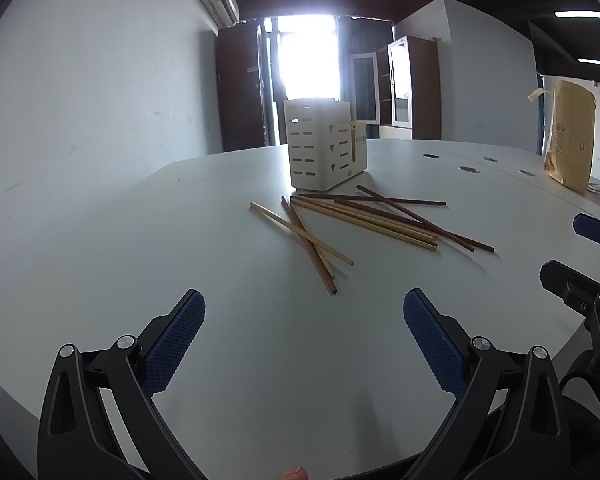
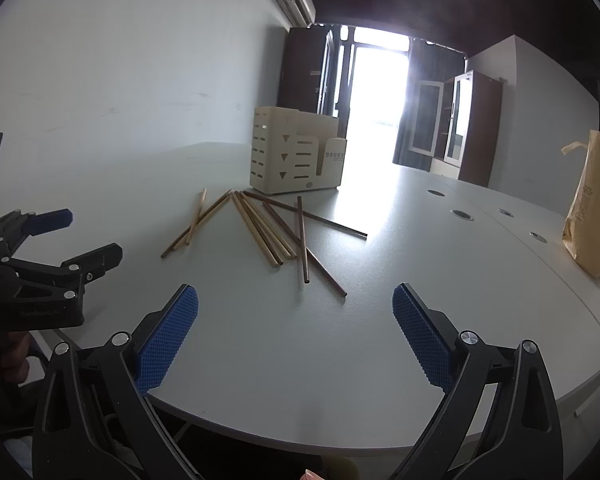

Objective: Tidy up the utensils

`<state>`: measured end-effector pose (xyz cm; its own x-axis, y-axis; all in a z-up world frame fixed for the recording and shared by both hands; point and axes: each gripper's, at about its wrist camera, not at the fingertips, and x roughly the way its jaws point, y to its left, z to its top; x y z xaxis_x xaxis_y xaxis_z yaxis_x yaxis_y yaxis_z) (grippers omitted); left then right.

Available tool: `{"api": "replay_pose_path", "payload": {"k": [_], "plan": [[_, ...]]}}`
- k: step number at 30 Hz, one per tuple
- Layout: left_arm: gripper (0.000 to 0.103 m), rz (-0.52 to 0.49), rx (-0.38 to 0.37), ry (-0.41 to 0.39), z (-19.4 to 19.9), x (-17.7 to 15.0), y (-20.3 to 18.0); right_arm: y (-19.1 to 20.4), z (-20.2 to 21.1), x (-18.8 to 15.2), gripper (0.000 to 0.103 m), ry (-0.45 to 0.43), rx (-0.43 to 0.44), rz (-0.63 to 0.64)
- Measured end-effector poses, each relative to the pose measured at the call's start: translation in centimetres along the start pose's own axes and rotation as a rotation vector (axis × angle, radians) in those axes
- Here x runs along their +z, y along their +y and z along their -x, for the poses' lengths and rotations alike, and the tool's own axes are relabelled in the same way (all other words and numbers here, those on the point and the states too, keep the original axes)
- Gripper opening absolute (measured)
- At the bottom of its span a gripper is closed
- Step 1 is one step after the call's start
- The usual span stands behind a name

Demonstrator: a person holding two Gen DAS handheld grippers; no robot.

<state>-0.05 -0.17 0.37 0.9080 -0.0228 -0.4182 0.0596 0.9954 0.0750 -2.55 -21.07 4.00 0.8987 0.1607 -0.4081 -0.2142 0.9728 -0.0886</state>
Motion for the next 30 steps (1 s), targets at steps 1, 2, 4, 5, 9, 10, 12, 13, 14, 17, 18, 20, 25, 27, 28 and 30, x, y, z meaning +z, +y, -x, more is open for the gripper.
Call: {"api": "replay_pose_path", "payload": {"k": [1, 2, 4, 5, 9, 10, 12, 13, 14, 17, 18, 20, 25, 27, 28, 30], "plan": [[0.097, -0.002, -0.001, -0.001, 0.0, 0.0, 0.0, 0.0, 0.0, 0.0, 0.099, 0.000, -0.001, 0.001], [0.097, -0.004, 0.000, -0.002, 0.0, 0.0, 0.0, 0.0, 0.0, 0.0, 0.099, -0.001, -0.002, 0.000], [0.097, -0.009, 0.001, -0.005, 0.1, 0.0, -0.1, 0.0, -0.1, 0.0, 0.099, -0.001, 0.000, 0.001], [0.097, -0.010, 0.004, -0.004, -0.1, 0.0, -0.2, 0.0, -0.1, 0.0, 0.099, -0.001, -0.001, 0.000], [0.097, -0.001, 0.009, -0.004, -0.1, 0.1, 0.1, 0.2, -0.5, 0.1, 0.099, 0.003, 0.009, 0.006], [0.097, 0.001, 0.011, -0.005, -0.1, 0.1, 0.2, 0.3, -0.5, 0.1, 0.099, 0.000, 0.011, 0.010], [0.097, 0.004, 0.018, -0.010, 0.0, 0.3, 0.3, 0.5, -0.7, 0.3, 0.099, -0.005, 0.015, 0.018], [0.097, 0.005, 0.022, -0.011, -0.1, 0.3, 0.4, 0.5, -0.8, 0.4, 0.099, -0.006, 0.017, 0.021], [0.097, 0.006, 0.024, -0.012, -0.1, 0.4, 0.5, 0.5, -0.9, 0.4, 0.099, -0.008, 0.020, 0.023], [0.097, -0.001, 0.034, -0.006, -0.5, 0.5, 0.4, 0.5, -1.4, 0.8, 0.099, -0.016, 0.026, 0.026], [0.097, -0.002, 0.036, -0.003, -0.6, 0.5, 0.4, 0.4, -1.6, 0.9, 0.099, -0.019, 0.027, 0.027], [0.097, -0.001, 0.042, -0.001, -0.9, 0.6, 0.5, 0.4, -2.0, 1.3, 0.099, -0.024, 0.031, 0.027], [0.097, 0.011, 0.050, -0.004, -1.5, 1.2, 1.0, 0.4, -2.7, 1.9, 0.099, -0.034, 0.038, 0.036], [0.097, 0.015, 0.040, 0.004, -1.8, 1.5, 1.2, 0.3, -3.1, 2.2, 0.099, -0.034, 0.043, 0.040], [0.097, 0.017, 0.038, 0.005, -2.0, 1.7, 1.2, 0.3, -3.2, 2.3, 0.099, -0.038, 0.042, 0.042], [0.097, 0.018, 0.036, 0.002, -2.2, 1.9, 1.2, 0.3, -3.5, 2.7, 0.099, -0.039, 0.042, 0.048]]}}
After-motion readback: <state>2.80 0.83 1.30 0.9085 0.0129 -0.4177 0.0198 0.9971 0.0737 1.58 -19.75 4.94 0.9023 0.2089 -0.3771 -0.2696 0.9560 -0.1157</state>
